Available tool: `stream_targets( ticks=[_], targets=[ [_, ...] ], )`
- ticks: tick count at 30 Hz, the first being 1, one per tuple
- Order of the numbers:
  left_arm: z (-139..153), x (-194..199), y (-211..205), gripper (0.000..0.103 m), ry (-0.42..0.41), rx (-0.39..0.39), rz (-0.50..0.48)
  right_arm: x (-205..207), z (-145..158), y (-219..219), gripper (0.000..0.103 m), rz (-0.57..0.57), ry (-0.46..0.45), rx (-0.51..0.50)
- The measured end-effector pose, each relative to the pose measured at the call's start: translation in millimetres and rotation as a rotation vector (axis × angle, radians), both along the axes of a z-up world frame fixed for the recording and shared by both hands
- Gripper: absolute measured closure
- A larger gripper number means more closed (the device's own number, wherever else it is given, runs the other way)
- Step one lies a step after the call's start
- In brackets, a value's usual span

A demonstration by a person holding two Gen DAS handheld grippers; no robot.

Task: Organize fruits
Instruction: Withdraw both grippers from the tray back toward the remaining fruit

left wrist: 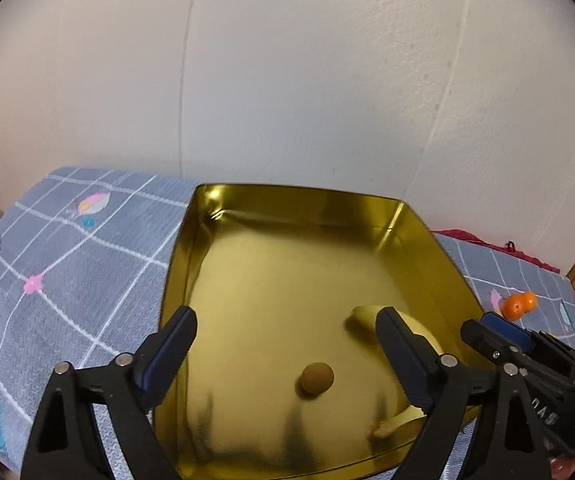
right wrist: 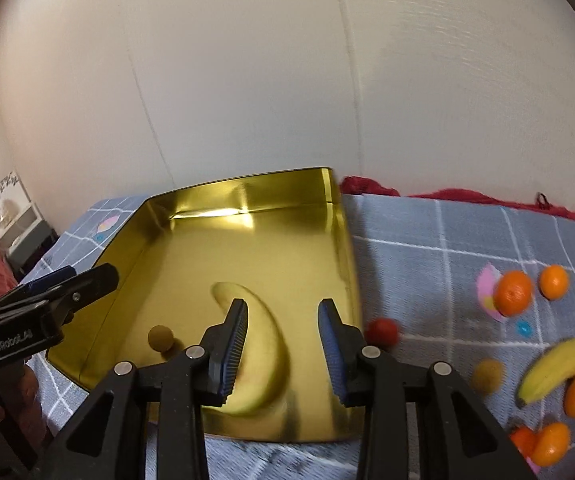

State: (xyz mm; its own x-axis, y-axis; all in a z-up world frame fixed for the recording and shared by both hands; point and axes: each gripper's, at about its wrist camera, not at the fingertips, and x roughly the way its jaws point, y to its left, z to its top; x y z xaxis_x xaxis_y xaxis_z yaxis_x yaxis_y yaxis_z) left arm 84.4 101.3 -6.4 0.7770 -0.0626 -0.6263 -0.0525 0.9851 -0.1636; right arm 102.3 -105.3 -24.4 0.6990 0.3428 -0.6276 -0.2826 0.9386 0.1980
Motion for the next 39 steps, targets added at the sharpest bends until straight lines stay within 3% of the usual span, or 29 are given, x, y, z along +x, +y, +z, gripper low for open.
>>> stream_targets(
  ticks=[6,18,22,28,32,39],
  targets=[
    [6,-7,-23,0.002,-0.053,0.013,-0.088,-12,8,-44,0.065,-0.072,0.012,0.025],
    [8,-40,-88,0.0,-0.14,0.06,-0.353,-48,7,-168,0.064,-0.328,0.053,0.007],
    [3,-51,-102,0.0,-0.152,0.087,-0.399,-64,2,-211,0.057,-0.441,0.077,0.031],
    [-8,-72,-121,0.0,-0.131,0.004,-0.431,-83,-4,-263,0.057,-0.54,0.098,0.112],
    [-13,-90,-142,0.0,-0.146,0.014,-0.461,-91,-4,-269,0.057,-0.486,0.093,0.178],
    [-26,-104,-169,0.0,-0.125,0.048,-0.503,-85,-17,-237,0.057,-0.297,0.154,0.185]
  ],
)
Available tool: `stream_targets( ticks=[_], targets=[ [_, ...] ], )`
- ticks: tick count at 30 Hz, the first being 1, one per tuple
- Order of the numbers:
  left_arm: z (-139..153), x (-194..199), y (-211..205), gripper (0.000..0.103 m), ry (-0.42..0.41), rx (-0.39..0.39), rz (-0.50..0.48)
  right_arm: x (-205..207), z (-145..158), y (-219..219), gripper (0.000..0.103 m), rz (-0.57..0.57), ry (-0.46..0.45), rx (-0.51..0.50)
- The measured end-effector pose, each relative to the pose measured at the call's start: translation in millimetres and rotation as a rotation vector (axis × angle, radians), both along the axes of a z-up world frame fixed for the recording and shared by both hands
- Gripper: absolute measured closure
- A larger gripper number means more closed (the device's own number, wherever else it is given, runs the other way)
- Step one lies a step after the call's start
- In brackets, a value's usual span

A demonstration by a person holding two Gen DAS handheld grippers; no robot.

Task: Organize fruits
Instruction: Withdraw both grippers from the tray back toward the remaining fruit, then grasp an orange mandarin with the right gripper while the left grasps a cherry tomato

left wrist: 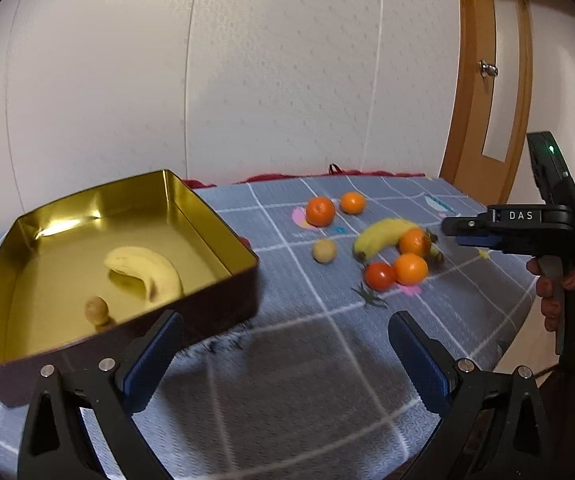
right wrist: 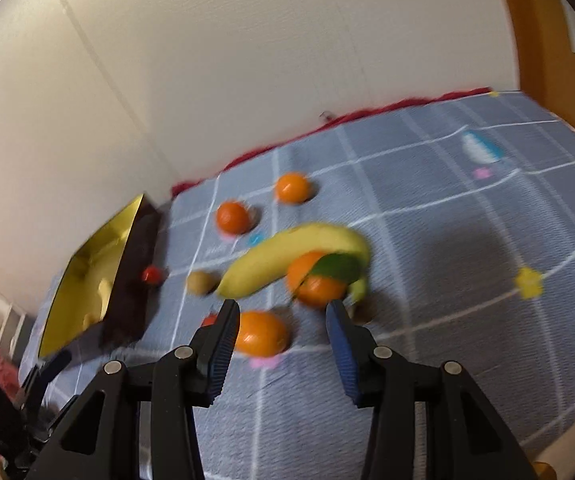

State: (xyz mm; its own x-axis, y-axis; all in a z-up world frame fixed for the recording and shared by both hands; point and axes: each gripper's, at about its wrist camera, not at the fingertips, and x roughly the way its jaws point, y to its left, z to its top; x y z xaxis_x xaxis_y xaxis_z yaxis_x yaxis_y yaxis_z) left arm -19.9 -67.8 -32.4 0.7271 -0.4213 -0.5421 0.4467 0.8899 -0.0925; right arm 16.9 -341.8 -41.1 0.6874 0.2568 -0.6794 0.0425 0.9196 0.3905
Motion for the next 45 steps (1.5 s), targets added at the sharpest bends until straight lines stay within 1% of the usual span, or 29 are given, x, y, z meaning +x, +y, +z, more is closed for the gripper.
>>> stream_targets(
  ticks=[3,7,11,14,16,20,22,28,32,37,40,45],
  targets=[
    [-3,-3,-1,0.0,0.011,-0.001,0.003,4,-3,16,0.057,0.048,0.016,-0.04],
    [-6,-4,-2,0.0,0.015,0.0,0.015,9,-3,30,0.058,0.069,0.014,-0.095],
    [-8,-5,-1,0.0,0.021,0.0,0.023,18,-10,41,0.063,0.094,0.045,-0.124],
    [-9,-6,-1,0.0,0.024,0.003,0.027,22,-13,51,0.065,0.106,0.049,-0.211],
    [-9,-6,-2,0.0,0.027,0.003,0.029,23,-15,54,0.065,0.111,0.047,-0.234],
    [-12,-5,-5,0.0,0.046,-0.004,0.037,24,-15,53,0.064,0.109,0.045,-0.233],
    [-13,-5,-8,0.0,0.054,-0.001,0.031,25,-16,54,0.062,0.118,0.051,-0.236],
    [-11,-5,-15,0.0,0.047,0.001,0.025,28,-19,59,0.061,0.124,0.057,-0.25],
    [-11,-3,-19,0.0,0.067,-0.007,0.028,31,-28,61,0.062,0.135,0.11,-0.234],
    [-10,0,-27,0.0,0.081,-0.015,0.022,25,-25,64,0.062,0.147,0.076,-0.274],
    [-9,4,-33,0.0,0.096,-0.015,0.016,22,-22,57,0.062,0.128,0.075,-0.248],
    [-10,16,-52,0.0,0.125,-0.002,0.014,13,-8,33,0.062,0.068,0.027,-0.176]
  ],
)
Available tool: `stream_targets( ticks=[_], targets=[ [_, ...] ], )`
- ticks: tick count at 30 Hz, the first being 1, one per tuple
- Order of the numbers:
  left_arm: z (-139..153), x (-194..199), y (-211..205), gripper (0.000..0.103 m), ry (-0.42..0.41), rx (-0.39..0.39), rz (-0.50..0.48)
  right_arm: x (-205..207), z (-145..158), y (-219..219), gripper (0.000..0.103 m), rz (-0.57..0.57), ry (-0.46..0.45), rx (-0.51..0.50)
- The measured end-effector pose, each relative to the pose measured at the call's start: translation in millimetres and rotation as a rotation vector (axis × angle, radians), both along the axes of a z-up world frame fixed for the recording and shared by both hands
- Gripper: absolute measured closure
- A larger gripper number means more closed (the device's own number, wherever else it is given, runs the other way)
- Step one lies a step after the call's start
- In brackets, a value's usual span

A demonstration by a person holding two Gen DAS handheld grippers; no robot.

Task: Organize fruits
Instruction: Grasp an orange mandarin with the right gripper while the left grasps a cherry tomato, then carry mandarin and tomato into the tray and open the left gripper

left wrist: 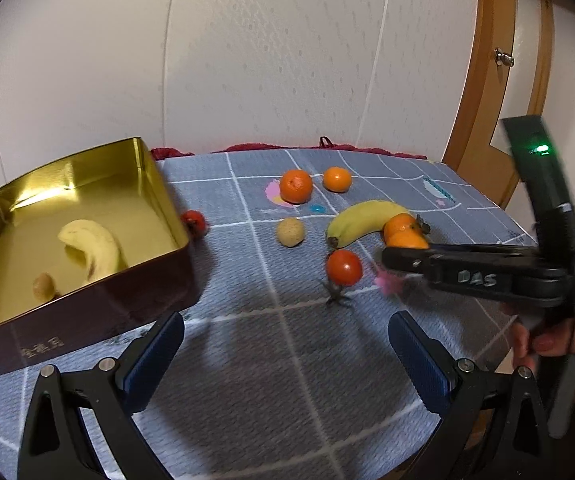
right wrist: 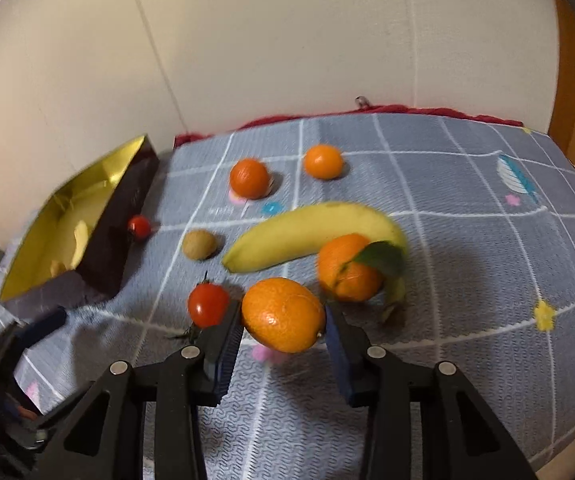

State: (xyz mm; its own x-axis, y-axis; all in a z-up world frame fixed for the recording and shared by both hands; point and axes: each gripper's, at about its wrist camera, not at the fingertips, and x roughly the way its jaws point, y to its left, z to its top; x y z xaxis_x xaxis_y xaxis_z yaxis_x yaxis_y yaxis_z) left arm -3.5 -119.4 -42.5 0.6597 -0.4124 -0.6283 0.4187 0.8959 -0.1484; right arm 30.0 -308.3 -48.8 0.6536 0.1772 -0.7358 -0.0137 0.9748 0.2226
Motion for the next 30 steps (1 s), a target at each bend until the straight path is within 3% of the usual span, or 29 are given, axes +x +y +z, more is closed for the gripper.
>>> stream_targets(
  ticks=[5,10,13,17,19,24,30],
  targets=[
    [-5,20,-28,0.0,0.047,0.014,-0.026,-5,8,-20,0.062,-0.055,-0.036,0.077],
    [-11,38,-59,0.001,0.028,0.079,-0.041,-8,15,-29,0.062,-0.069,-0.071,0.099],
    [-14,50,-76,0.019,0.017,0.112,-0.062,-7,16,-30,0.062,-0.075,-0.072,0.111],
    [-20,61,-87,0.035,0.034,0.145,-0.093,-7,16,-31,0.062,-0.074,-0.075,0.115],
    [-23,66,-86,0.053,0.068,0.142,-0.094,-7,16,-30,0.062,-0.075,-0.078,0.115],
    [-25,66,-85,0.073,0.088,0.13,-0.119,-5,17,-28,0.062,-0.077,-0.077,0.112],
    [-25,57,-80,0.073,0.073,0.14,-0.146,-1,20,-24,0.062,-0.078,-0.081,0.118]
  ],
)
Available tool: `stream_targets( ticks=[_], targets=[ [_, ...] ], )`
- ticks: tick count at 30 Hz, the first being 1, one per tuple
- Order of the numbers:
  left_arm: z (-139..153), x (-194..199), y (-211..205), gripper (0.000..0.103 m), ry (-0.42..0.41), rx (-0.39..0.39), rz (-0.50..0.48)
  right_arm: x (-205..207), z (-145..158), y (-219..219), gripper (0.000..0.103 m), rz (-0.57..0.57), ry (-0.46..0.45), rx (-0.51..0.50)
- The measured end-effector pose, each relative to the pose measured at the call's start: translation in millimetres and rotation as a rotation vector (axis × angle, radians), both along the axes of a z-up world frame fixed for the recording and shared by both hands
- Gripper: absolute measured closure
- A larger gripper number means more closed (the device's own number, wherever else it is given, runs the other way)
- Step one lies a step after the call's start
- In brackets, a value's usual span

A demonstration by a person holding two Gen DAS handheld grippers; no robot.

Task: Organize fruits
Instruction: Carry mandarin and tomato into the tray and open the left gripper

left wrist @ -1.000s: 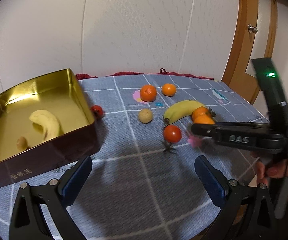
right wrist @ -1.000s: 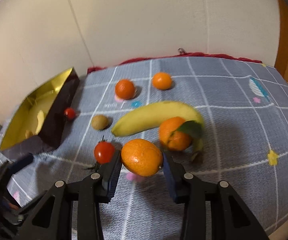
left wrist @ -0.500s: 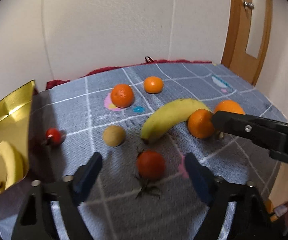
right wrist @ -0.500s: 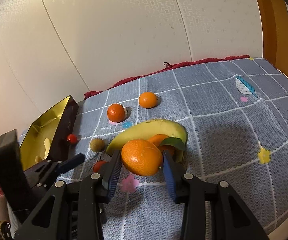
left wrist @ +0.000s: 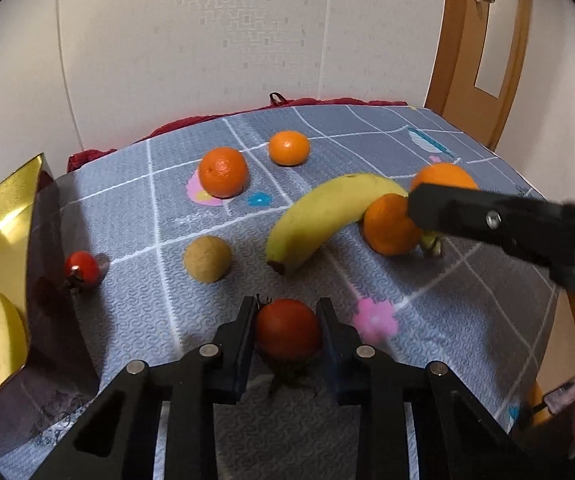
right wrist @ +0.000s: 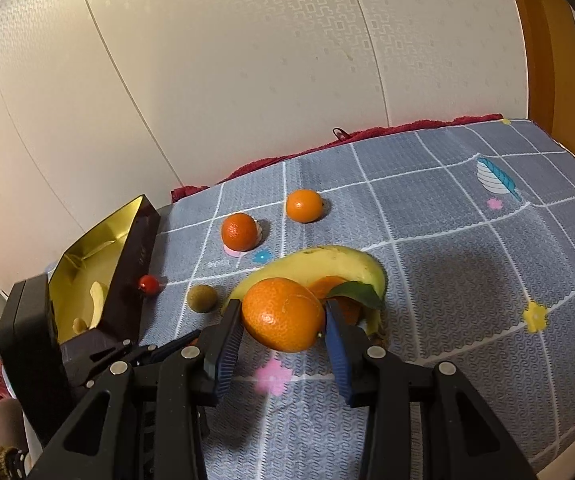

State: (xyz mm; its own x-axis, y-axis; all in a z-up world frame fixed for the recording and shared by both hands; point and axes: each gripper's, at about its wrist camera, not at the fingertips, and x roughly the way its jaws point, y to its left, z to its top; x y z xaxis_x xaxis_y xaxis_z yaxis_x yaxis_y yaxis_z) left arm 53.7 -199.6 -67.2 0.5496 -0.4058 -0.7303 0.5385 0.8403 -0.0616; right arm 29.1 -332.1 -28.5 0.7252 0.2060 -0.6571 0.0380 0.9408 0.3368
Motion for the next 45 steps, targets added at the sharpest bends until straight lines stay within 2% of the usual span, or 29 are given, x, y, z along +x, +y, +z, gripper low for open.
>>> stream_targets(
  ticks=[6,14,22,26,29,31,34,39,45],
  targets=[
    [9,-8,23,0.073,-0.018,-0.044,0.023,6,3,11,0.062,0.01,-0.001,-0.004],
    [40,-16,74,0.073,-0.107,-0.066,0.04,14,7,33,0.062,0.041,-0.015,-0.016],
    [72,-1,152,0.073,-0.186,-0.071,0.142,25,5,63,0.062,0.085,-0.003,-0.035],
    [75,10,193,0.073,-0.226,-0.037,0.237,30,6,79,0.062,0.107,-0.008,-0.037],
    [67,15,222,0.073,-0.211,-0.062,0.325,34,6,91,0.062,0.133,-0.013,-0.043],
    [57,22,238,0.073,-0.158,-0.076,0.406,37,6,98,0.062,0.146,-0.013,-0.049],
    [56,28,250,0.073,-0.123,-0.137,0.448,41,4,111,0.062,0.161,-0.006,-0.047],
    [51,33,254,0.073,-0.095,-0.141,0.484,44,5,129,0.062,0.188,-0.014,-0.043],
    [45,40,266,0.073,-0.049,-0.11,0.561,47,13,152,0.062,0.23,-0.056,-0.025]
  ],
)
